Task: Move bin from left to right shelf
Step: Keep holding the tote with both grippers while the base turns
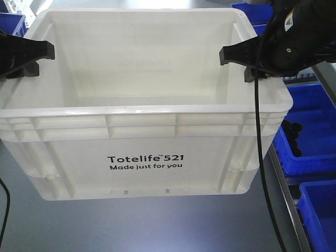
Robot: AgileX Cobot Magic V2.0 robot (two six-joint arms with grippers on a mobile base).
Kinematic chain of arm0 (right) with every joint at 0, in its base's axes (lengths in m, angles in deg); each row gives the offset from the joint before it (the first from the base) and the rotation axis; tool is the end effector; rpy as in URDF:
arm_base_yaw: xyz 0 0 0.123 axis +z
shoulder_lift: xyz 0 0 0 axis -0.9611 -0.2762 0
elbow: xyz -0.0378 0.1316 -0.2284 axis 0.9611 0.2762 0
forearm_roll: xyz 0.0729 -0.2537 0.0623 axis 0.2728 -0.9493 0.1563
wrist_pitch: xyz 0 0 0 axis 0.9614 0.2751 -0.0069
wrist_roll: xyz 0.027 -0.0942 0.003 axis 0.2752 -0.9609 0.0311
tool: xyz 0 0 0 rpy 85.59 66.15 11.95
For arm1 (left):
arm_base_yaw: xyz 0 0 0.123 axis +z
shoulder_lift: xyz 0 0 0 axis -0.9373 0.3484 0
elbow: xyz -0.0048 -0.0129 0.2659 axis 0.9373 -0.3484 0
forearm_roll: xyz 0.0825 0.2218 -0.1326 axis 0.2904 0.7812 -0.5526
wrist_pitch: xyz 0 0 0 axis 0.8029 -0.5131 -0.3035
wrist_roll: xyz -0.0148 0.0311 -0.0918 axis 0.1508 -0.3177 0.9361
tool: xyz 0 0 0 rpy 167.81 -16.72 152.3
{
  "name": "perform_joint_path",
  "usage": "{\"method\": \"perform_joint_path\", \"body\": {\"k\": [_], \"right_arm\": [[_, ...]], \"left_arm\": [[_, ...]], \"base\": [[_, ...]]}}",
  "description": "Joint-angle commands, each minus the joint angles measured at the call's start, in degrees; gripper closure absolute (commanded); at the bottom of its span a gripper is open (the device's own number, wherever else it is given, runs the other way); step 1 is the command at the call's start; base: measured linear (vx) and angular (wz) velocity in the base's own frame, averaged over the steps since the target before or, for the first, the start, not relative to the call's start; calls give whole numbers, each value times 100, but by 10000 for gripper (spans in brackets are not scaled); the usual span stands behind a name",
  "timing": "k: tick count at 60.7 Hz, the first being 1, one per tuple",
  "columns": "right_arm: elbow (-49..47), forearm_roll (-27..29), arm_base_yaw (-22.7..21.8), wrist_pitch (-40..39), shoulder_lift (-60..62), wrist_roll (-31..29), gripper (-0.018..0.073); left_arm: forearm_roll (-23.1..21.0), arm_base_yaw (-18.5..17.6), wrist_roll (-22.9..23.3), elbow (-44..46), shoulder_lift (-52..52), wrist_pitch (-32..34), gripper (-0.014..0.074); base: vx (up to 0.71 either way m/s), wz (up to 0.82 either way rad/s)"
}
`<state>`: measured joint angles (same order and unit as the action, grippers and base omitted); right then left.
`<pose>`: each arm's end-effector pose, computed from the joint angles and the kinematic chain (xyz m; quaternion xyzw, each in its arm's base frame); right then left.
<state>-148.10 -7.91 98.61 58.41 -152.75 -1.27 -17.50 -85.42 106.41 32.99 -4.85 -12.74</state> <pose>0.3074 0.1269 0.3444 -0.0272 0.9659 0.0345 0.2551 0.2824 -0.0743 0.3499 -0.0357 0.9451 -0.0717 0.3170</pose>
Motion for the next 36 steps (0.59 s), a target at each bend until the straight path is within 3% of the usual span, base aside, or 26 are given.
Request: {"method": "perform_joint_path", "body": {"k": [1, 36], "right_arm": [[-219, -363, -27, -459, 295, 9, 529], [-219, -379, -27, -290, 295, 9, 529]], "left_arm": [[164, -39, -100, 228, -269, 571, 542], [164, -39, -100, 228, -269, 573, 542]], "base": [[28, 0], [27, -4]]}}
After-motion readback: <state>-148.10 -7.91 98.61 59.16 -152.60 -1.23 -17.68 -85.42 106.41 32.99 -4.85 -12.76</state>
